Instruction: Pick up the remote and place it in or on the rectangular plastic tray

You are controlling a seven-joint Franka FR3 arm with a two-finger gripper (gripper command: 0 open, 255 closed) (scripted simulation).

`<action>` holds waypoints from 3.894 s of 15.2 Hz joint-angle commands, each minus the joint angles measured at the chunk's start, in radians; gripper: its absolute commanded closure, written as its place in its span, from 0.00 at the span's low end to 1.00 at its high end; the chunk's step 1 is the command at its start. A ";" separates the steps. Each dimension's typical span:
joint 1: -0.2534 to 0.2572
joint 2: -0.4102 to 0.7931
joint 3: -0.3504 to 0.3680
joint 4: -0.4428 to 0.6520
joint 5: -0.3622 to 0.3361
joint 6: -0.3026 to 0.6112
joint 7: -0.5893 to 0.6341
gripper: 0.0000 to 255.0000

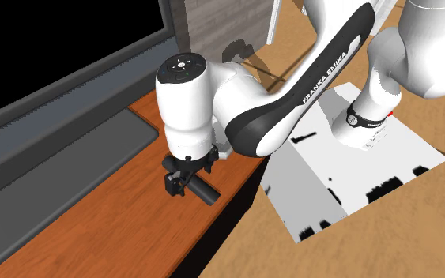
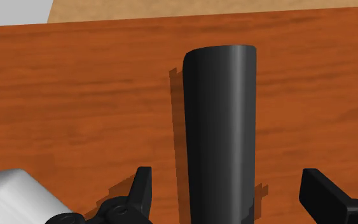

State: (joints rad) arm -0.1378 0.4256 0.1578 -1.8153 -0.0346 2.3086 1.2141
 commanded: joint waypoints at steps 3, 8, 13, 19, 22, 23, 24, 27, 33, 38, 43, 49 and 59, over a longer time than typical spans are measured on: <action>-0.001 0.000 0.000 -0.001 0.000 0.000 0.000 0.00; -0.001 0.001 0.000 0.000 0.000 0.000 0.000 1.00; -0.001 0.000 0.000 -0.001 0.000 0.000 0.000 1.00; -0.003 -0.041 0.003 0.024 0.007 -0.065 -0.003 1.00; -0.005 -0.059 0.005 0.040 0.010 -0.099 -0.004 1.00; -0.005 -0.065 0.006 0.045 0.012 -0.110 -0.004 1.00; -0.005 -0.071 0.006 0.051 0.013 -0.122 -0.005 1.00; -0.006 -0.086 0.007 0.070 0.015 -0.156 -0.006 1.00; -0.007 -0.113 0.009 0.115 0.020 -0.227 -0.007 1.00; -0.008 -0.130 0.010 0.159 0.023 -0.288 -0.007 1.00; -0.008 -0.142 0.011 0.210 0.025 -0.351 -0.007 1.00; -0.048 -0.234 -0.004 0.117 0.048 -0.350 -0.066 1.00; -0.161 -0.465 -0.090 -0.191 0.098 -0.281 -0.283 1.00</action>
State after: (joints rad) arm -0.2881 -0.0199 0.0776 -1.9828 0.0608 2.0238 0.9543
